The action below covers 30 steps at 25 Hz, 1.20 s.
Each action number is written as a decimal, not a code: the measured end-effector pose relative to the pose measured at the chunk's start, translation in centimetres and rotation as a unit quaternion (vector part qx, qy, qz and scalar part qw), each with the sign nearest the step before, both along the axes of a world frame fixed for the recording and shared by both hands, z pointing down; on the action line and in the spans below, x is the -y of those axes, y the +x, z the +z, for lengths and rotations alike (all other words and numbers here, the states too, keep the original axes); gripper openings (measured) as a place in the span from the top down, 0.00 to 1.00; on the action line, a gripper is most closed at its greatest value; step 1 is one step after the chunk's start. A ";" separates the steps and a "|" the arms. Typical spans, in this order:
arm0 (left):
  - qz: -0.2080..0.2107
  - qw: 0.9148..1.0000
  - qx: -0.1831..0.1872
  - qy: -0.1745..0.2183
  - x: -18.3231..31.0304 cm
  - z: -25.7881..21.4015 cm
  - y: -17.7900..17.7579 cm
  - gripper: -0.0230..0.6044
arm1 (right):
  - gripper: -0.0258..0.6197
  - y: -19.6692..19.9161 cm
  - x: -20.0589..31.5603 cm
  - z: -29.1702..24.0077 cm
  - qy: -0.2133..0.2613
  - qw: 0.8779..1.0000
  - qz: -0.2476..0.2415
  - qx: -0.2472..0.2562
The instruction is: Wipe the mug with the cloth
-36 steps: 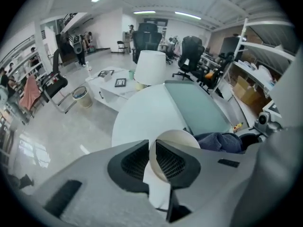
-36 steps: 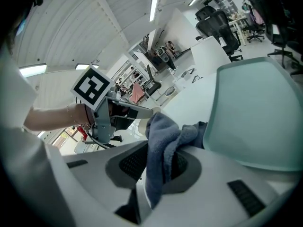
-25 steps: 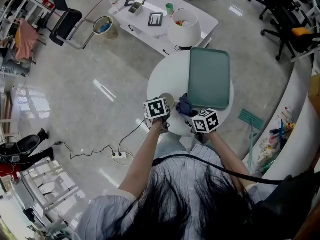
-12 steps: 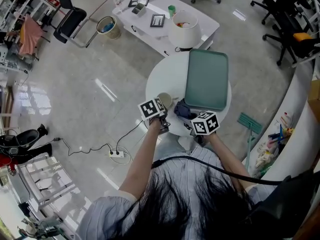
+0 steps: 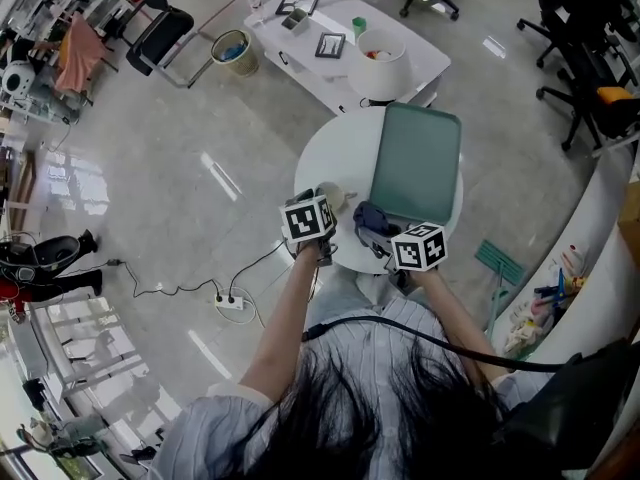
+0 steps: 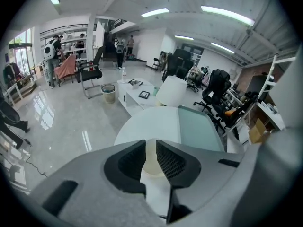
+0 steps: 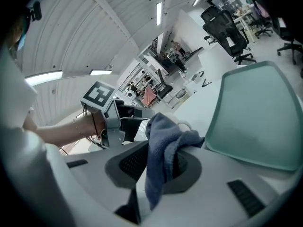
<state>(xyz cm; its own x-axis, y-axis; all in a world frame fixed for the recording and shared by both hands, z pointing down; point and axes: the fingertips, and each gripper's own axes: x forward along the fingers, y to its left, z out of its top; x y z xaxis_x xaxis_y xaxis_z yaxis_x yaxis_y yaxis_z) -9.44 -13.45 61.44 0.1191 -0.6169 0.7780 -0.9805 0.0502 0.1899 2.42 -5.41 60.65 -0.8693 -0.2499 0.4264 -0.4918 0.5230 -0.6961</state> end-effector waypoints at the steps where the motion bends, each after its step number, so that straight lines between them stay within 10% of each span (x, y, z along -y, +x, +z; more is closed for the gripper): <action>1: 0.001 1.000 -0.002 0.004 -0.3 -0.3 0.3 0.87 | 0.84 0.1 0.0 -0.3 -0.001 1.000 -0.002 0.003; 20: -0.044 0.998 -0.042 0.015 -10.2 -1.5 1.5 0.87 | 0.84 -0.1 -1.3 -2.7 0.030 0.999 -0.030 0.012; 30: 0.000 0.999 -0.052 0.013 -13.0 -1.0 0.9 0.87 | 0.84 -1.4 -3.9 -2.1 0.031 0.999 -0.031 0.001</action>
<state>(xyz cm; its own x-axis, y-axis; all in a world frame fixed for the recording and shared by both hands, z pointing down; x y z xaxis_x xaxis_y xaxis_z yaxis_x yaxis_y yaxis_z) -8.51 -0.48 60.49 0.1982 -0.6373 0.7447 -0.9554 0.0442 0.2921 1.03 -1.52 58.59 -0.8850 -0.2207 0.4100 -0.4553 0.5949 -0.6625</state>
